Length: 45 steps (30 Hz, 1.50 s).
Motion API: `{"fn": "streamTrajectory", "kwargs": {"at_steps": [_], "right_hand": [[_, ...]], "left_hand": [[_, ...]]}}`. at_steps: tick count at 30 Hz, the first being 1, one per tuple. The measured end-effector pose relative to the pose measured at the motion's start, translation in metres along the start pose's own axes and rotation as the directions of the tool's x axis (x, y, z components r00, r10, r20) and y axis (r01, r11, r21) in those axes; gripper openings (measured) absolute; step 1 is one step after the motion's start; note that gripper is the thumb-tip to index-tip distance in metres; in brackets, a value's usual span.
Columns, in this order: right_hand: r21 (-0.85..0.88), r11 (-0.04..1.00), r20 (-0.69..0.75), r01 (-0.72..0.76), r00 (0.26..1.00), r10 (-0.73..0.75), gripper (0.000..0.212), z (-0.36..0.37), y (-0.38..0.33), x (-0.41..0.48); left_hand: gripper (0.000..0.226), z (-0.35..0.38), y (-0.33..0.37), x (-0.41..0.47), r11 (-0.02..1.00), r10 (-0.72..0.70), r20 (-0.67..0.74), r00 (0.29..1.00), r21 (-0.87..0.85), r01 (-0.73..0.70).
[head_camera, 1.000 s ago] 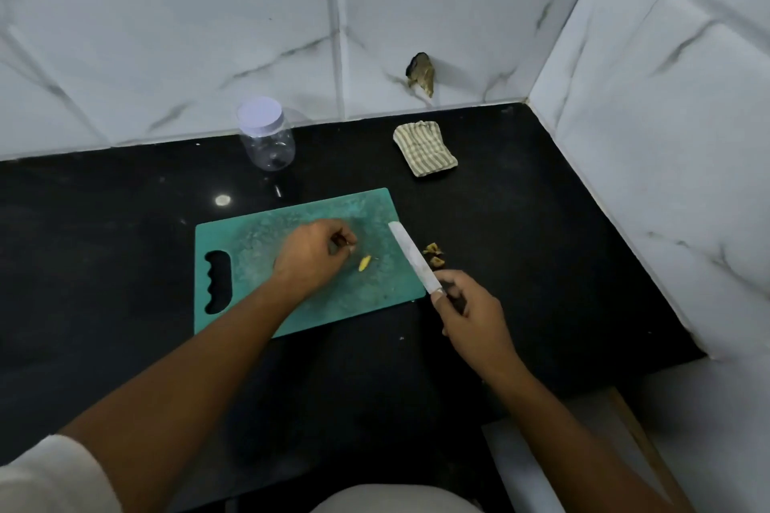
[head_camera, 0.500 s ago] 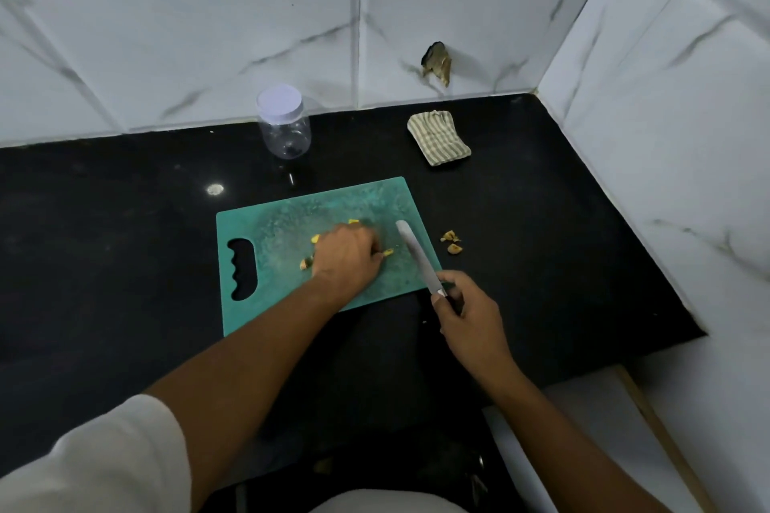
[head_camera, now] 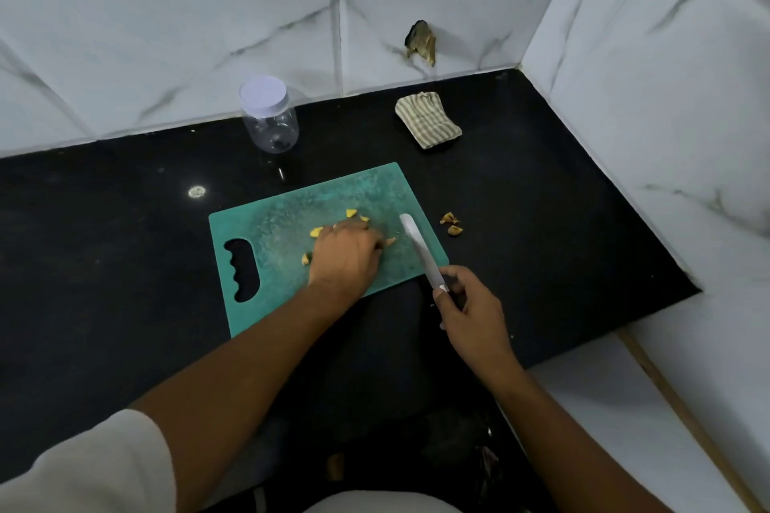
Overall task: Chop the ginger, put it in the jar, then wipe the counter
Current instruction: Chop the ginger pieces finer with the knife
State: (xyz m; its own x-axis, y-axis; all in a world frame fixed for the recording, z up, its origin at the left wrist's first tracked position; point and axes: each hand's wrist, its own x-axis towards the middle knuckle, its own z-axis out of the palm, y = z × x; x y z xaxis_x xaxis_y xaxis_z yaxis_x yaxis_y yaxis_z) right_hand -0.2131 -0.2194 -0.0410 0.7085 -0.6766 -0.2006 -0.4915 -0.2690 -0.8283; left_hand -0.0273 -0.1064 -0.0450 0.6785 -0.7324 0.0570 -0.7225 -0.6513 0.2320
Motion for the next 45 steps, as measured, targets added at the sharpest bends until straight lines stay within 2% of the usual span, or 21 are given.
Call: {"fn": "streamTrajectory", "kwargs": {"at_steps": [4, 9, 14, 19, 22, 25, 27, 32, 36, 39, 45], "right_hand": [[0.012, 1.0, -0.004, -0.018, 1.0, 0.018, 0.024, 0.004, -0.001, -0.005], [0.023, 1.0, -0.012, -0.008, 1.0, 0.008, 0.025, 0.006, -0.006, -0.009], [-0.005, 1.0, -0.021, 0.008, 1.0, -0.008, 0.025, 0.001, -0.008, -0.007], [-0.033, 0.999, 0.01, 0.019, 1.0, -0.019, 0.025, -0.008, -0.008, 0.002], [-0.082, 0.995, 0.046, 0.064, 0.997, -0.06, 0.027, -0.016, -0.006, 0.004], [-0.097, 0.99, 0.093, 0.107, 0.991, -0.098, 0.025, -0.019, -0.003, 0.006], [-0.096, 0.985, 0.108, 0.141, 0.986, -0.13, 0.023, -0.02, -0.002, 0.011], [-0.161, 0.957, 0.143, 0.24, 0.965, -0.218, 0.029, -0.025, 0.002, 0.021], [-0.218, 0.921, 0.182, 0.322, 0.941, -0.286, 0.04, -0.023, 0.01, 0.023], [-0.253, 0.903, 0.194, 0.348, 0.932, -0.306, 0.044, -0.022, 0.015, 0.022], [-0.278, 0.893, 0.204, 0.354, 0.93, -0.305, 0.046, -0.023, 0.016, 0.02]], "left_hand": [[0.018, -0.007, 0.0, 0.003, 0.993, -0.058, -0.031, 0.998, -0.103, 0.054], [0.023, -0.01, 0.008, 0.013, 0.997, -0.073, 0.049, 0.996, -0.023, 0.074], [0.032, -0.011, 0.018, 0.018, 0.984, -0.178, 0.1, 0.979, 0.013, 0.177], [0.029, -0.012, 0.021, 0.013, 0.956, -0.247, 0.152, 0.957, -0.126, 0.267], [0.013, -0.011, 0.014, 0.004, 0.925, -0.25, 0.1, 0.963, -0.271, 0.268], [0.029, -0.005, 0.011, 0.001, 0.954, -0.178, 0.06, 0.982, -0.235, 0.187], [0.032, -0.002, 0.013, 0.003, 0.963, -0.166, 0.064, 0.984, -0.202, 0.176], [0.023, 0.006, 0.02, 0.002, 0.952, -0.248, -0.016, 0.969, -0.188, 0.241], [0.026, 0.013, 0.027, -0.007, 0.935, -0.3, -0.096, 0.949, -0.227, 0.273], [0.03, 0.017, 0.032, -0.013, 0.929, -0.318, -0.131, 0.939, -0.24, 0.281], [0.022, 0.02, 0.04, -0.013, 0.908, -0.371, -0.156, 0.915, -0.268, 0.322]]}}
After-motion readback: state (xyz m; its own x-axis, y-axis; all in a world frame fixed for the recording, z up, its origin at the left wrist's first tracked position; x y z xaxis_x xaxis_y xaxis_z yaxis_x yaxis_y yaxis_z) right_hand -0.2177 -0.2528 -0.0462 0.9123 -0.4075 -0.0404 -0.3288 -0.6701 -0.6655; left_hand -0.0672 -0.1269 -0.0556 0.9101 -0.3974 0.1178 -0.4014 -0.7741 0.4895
